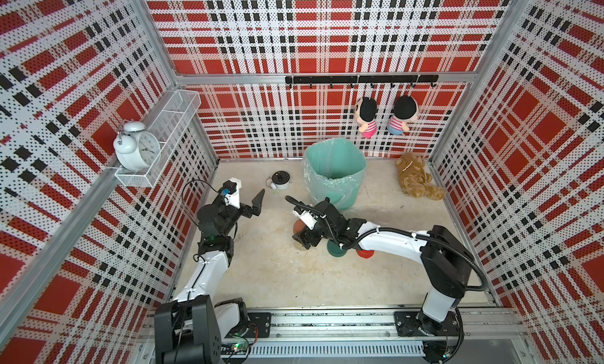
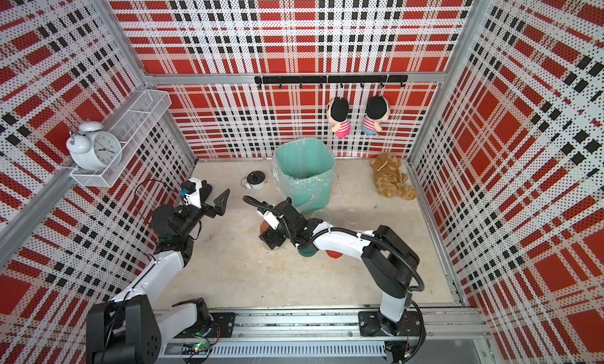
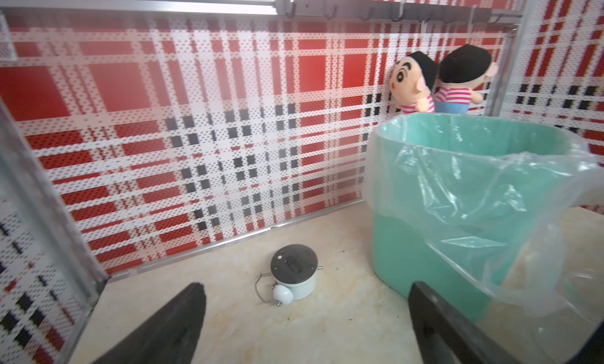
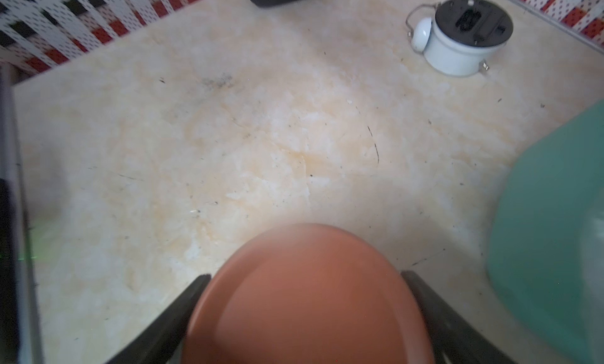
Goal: Empty moldy peanuts from jars
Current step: Pick up the jar from the center of the board.
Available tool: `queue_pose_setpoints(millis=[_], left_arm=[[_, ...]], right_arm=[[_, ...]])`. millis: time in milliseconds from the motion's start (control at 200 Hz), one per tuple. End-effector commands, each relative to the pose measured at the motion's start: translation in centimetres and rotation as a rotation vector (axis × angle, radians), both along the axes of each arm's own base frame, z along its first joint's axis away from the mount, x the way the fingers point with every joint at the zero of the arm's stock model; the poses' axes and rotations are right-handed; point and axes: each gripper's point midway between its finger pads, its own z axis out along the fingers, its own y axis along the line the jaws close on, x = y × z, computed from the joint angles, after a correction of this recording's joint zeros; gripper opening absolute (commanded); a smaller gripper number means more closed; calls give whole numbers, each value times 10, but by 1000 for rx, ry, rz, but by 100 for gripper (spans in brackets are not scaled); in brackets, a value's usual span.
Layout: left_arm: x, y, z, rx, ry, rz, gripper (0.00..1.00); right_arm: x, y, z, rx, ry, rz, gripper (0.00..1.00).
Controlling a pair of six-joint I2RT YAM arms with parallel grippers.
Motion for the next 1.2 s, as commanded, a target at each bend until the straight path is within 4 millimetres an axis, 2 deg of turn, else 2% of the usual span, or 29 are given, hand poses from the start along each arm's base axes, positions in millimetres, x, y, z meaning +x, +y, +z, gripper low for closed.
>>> queue_pose_setpoints(millis=[0, 170, 341, 446, 561, 711, 747, 777, 982, 1197], left_arm=[[-14, -25, 21, 55, -84, -118, 98], [-32, -56, 31, 116, -135, -252, 98], [-43, -81, 37, 156, -147, -333, 98], [-46, -99, 39, 165, -143, -382, 98], [-45, -120, 42, 160, -131, -412, 98], [-43, -148, 47, 136, -114, -451, 98], [-39, -148, 48, 132, -109, -438, 98], [-44, -160, 48, 127, -106, -468, 98], [-42, -183, 39, 114, -64, -520, 98], [-42, -201, 37, 94, -53, -547, 98]], right_arm=[[-2, -6, 109, 216, -177, 63, 0], [-3, -40, 159, 240, -262, 53, 0], [0, -70, 195, 220, -365, 3, 0], [4, -81, 216, 231, -422, -18, 0], [6, -83, 238, 247, -481, -18, 0], [12, -79, 253, 263, -537, -10, 0], [14, -78, 255, 263, -545, -8, 0], [15, -77, 258, 265, -552, -6, 0], [17, -74, 269, 329, -567, 18, 0], [16, -73, 268, 391, -528, 62, 0]])
